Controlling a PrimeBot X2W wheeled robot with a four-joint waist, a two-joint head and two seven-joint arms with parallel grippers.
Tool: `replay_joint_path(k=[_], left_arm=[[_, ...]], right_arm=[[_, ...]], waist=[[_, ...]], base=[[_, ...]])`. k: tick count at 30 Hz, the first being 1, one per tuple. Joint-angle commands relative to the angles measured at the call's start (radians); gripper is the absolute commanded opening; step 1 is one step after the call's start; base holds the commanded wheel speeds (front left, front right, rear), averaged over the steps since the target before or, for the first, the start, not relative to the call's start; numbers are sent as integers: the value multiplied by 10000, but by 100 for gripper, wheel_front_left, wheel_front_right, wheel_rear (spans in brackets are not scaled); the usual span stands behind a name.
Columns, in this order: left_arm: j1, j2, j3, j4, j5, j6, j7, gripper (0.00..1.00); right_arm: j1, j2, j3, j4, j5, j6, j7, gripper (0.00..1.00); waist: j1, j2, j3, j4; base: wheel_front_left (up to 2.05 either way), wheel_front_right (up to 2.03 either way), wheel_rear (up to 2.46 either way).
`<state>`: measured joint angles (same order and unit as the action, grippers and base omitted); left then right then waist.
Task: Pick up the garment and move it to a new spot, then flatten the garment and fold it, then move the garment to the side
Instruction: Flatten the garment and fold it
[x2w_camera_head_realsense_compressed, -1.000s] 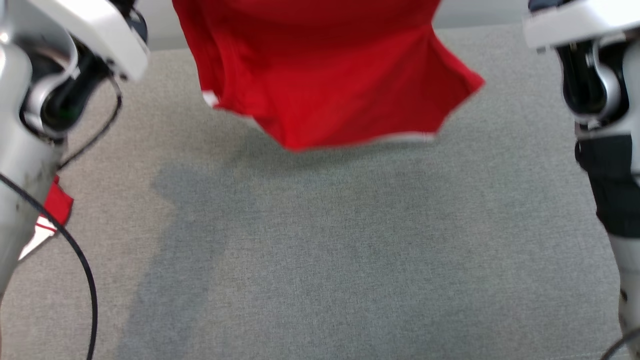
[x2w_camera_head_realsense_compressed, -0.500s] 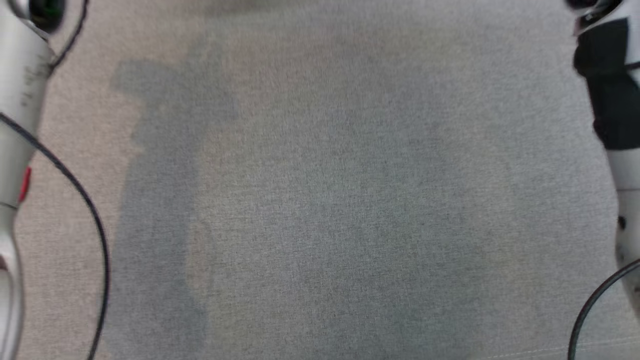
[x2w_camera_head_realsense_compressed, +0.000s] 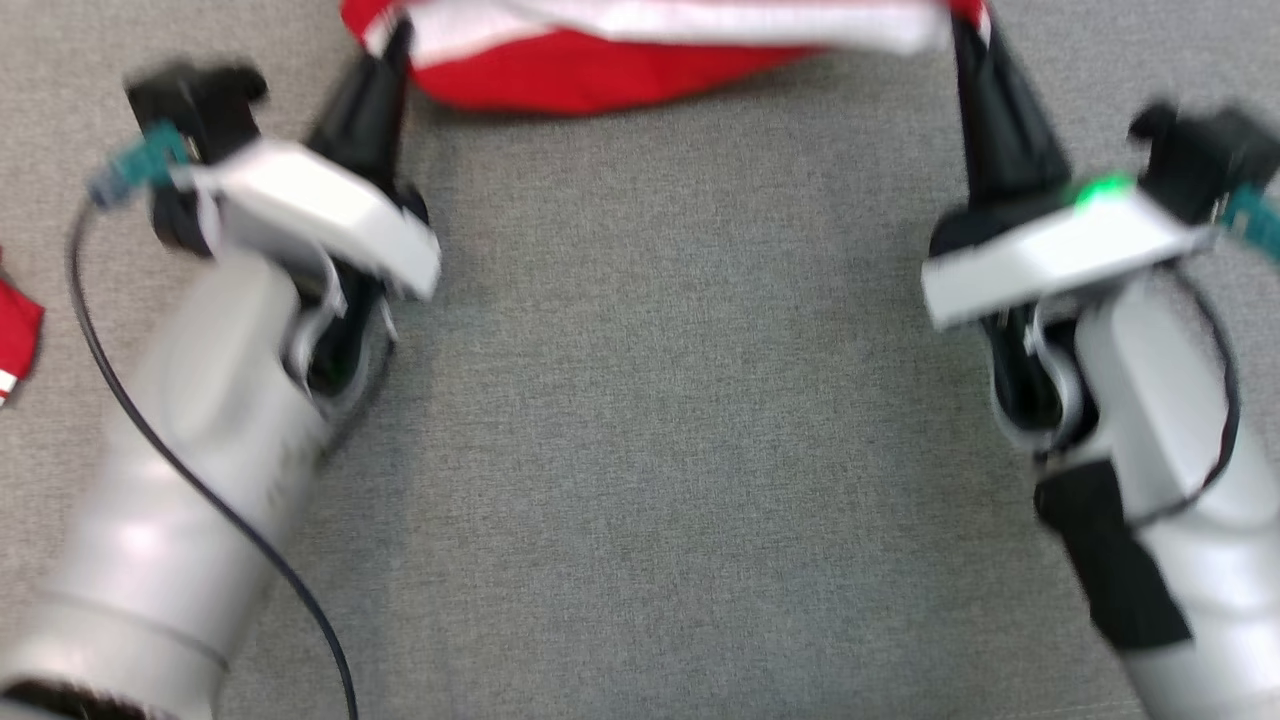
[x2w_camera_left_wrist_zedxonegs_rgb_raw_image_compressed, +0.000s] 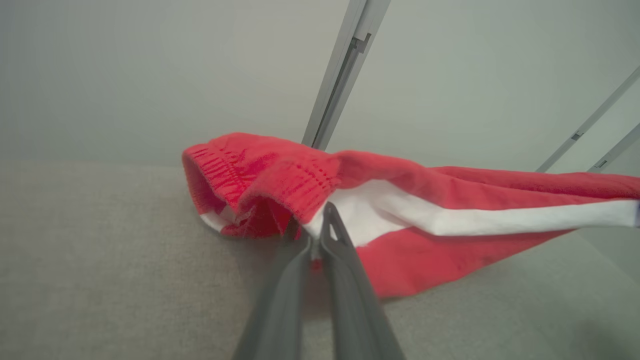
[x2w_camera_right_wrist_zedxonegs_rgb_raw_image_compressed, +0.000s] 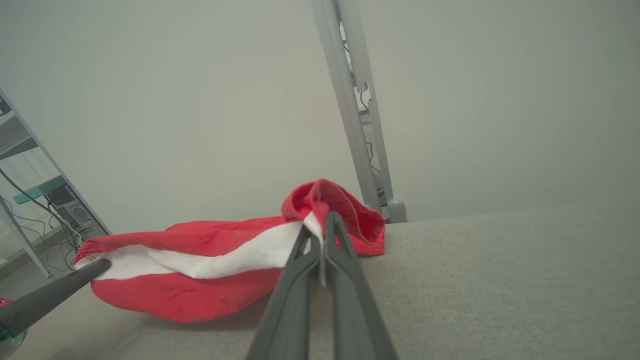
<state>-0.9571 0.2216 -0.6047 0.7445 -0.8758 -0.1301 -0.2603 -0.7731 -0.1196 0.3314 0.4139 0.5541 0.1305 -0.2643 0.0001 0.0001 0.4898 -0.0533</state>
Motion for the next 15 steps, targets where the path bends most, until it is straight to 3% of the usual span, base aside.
replay_joint_path(k=[1, 8, 15], left_arm=[[830, -18, -110, -408, -45, -10, -34, 0], [3209, 223, -295, -1881, -195, 105, 14, 0], [5188, 1098, -479, -3815, -382, 645, 474, 0]], right_arm=[[829, -71, 29, -407, 152, 7, -20, 0], [3428, -122, -40, -1446, 503, 7, -21, 0], [5528, -220, -248, -2065, 630, 7, 72, 0]], waist=[[-1, -1, -252, 38], [-1, -1, -893, 16], [-1, -1, -1652, -26]], base=[[0, 0, 0], [0, 0, 0], [0, 0, 0]])
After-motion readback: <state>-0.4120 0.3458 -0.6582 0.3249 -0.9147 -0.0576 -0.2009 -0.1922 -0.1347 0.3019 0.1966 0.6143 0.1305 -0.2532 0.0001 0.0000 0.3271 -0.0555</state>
